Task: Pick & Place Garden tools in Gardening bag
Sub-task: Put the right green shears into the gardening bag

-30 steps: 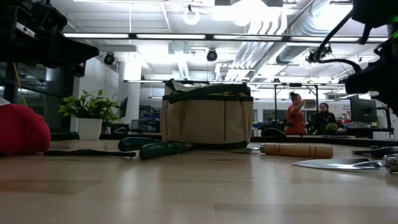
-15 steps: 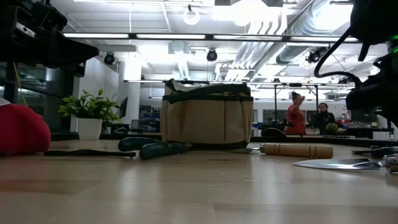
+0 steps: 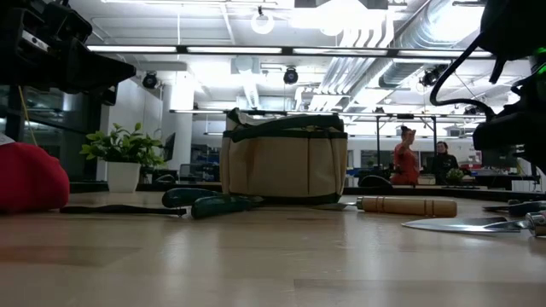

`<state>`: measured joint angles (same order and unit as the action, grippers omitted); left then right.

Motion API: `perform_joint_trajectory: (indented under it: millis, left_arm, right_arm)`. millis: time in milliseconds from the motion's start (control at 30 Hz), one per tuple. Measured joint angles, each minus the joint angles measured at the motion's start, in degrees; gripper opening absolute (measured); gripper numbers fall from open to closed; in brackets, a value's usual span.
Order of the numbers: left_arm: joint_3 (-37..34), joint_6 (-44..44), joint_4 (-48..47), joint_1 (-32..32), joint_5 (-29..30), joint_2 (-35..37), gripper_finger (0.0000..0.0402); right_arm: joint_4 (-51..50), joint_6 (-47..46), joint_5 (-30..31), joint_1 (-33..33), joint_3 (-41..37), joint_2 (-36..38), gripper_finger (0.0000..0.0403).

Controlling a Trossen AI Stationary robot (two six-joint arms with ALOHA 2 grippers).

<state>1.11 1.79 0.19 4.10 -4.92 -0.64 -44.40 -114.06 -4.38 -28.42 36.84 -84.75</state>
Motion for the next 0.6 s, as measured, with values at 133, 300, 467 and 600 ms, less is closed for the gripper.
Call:
perform_joint_trajectory:
  millis: [133,300,467,600]
  left_arm:
    - [0.0,0.0,0.0,0.0,0.0,0.0,0.0001]
    - [0.0,0.0,0.0,0.0,0.0,0.0,0.0001]
    - [0.0,0.0,0.0,0.0,0.0,0.0,0.0001]
    - [0.0,0.0,0.0,0.0,0.0,0.0,0.0001]
  right_arm:
    - [0.3,0.0,0.4,0.0,0.0,0.0,0.0112]
    - [0.4,0.0,0.5,0.0,0.0,0.0,0.0079]
    - [0.5,0.0,0.5,0.0,-0.1,-0.1,0.0063]
    - [0.4,0.2,1.0,0.0,-0.1,-0.1,0.0061]
